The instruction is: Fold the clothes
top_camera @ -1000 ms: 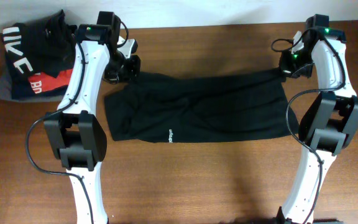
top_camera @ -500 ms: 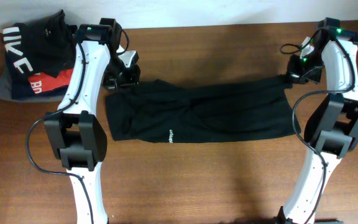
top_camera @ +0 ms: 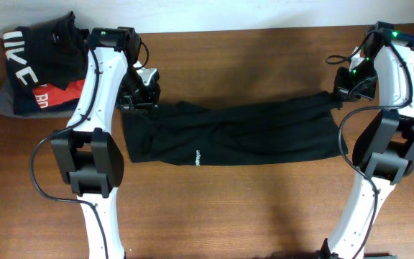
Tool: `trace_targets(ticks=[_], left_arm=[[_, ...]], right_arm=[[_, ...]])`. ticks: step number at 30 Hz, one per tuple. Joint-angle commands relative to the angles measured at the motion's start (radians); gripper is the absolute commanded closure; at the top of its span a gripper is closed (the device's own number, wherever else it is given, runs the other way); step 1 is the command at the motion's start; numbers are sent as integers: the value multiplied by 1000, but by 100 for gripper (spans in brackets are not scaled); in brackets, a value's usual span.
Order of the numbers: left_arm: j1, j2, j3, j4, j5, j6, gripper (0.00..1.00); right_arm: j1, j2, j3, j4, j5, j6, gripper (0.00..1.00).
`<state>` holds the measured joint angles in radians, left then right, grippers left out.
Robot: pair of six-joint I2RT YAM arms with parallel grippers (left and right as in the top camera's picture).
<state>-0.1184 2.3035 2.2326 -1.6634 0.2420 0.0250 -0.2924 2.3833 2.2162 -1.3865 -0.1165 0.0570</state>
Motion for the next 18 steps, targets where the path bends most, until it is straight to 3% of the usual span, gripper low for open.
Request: trace_targets(ticks=[1, 9, 18], left_arm=[[2, -28, -6, -18, -58, 26, 100], [-2, -28, -30, -25, -59, 26, 100], [-11, -28, -197, -24, -59, 26, 100]], right_arm=[[-16, -48, 28, -6, 70, 12, 96], [-16, -76, 28, -41, 69, 12, 95], [-16, -79, 28, -85, 70, 12, 91]])
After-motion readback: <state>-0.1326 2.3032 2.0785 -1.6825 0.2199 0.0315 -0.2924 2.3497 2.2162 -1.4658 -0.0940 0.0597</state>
